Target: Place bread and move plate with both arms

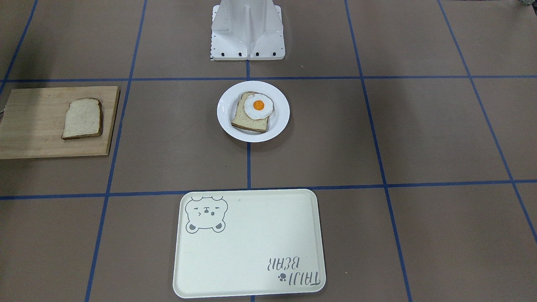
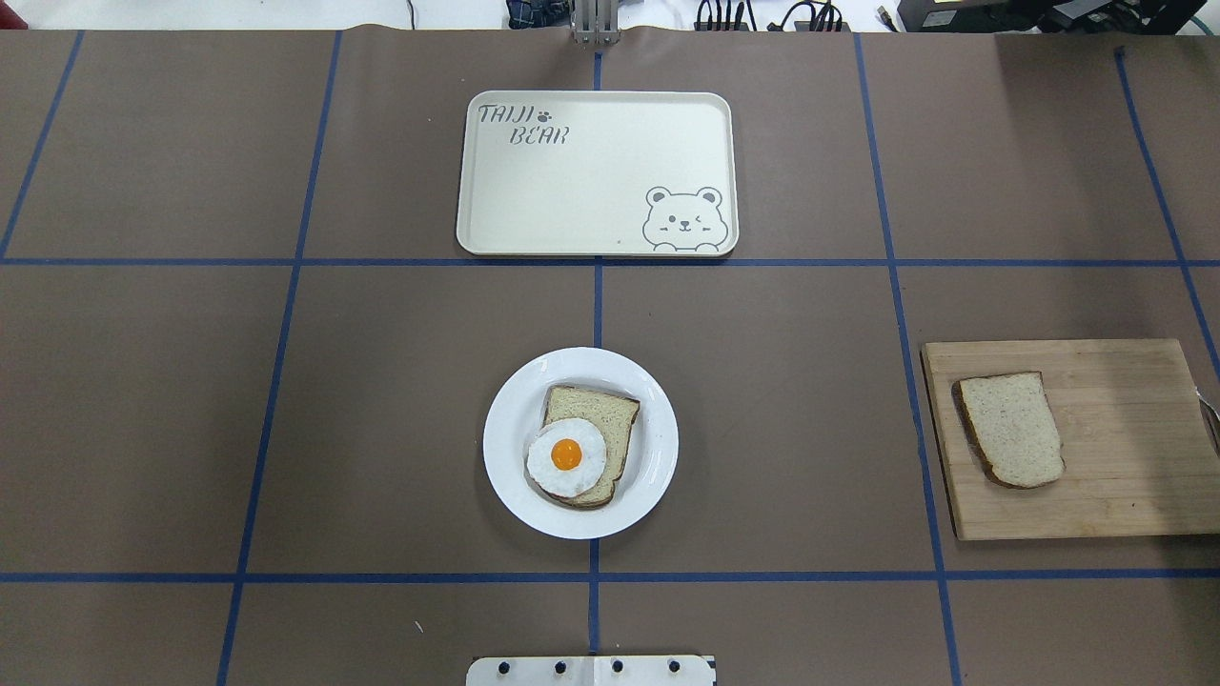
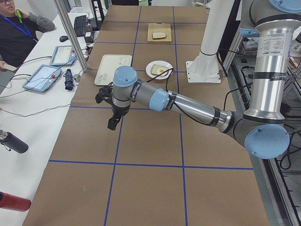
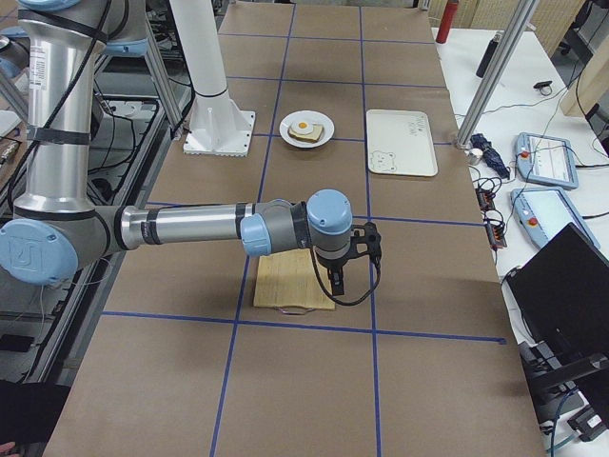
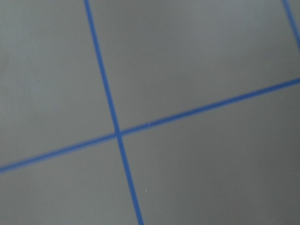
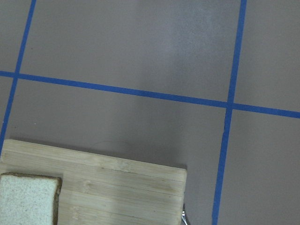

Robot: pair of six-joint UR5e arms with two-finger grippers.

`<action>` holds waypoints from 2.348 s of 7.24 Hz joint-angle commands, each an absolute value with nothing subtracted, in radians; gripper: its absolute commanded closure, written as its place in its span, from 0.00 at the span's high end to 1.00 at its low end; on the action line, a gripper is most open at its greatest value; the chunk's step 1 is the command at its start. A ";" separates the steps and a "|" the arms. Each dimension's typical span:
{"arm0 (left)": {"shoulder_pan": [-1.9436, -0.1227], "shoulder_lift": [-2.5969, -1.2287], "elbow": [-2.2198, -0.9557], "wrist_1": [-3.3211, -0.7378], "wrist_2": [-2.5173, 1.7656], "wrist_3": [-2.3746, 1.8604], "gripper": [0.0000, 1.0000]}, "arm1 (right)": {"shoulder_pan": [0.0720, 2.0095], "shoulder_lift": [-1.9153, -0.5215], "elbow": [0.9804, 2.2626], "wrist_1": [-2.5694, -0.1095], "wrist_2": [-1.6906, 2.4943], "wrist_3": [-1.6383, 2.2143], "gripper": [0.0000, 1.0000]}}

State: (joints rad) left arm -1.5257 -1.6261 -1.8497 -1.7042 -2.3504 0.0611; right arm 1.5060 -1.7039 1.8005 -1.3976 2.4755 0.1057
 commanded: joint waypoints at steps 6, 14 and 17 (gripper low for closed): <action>-1.526 -1.606 -1.845 -1.819 -2.385 0.060 0.98 | 1.009 -1.769 1.744 -0.625 2.164 1.100 0.96; -1.525 -1.580 -1.844 -1.850 -2.385 0.058 0.98 | 0.796 -1.861 1.724 -0.520 2.054 1.175 0.65; -1.526 -1.582 -1.844 -1.850 -2.385 0.058 0.98 | 0.773 -1.861 1.724 -0.518 2.051 1.177 0.53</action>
State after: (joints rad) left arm -1.5250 -1.5808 -1.8438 -1.8499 -2.3850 0.0583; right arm 0.7831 -1.8606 1.7241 -0.5187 2.0517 1.1764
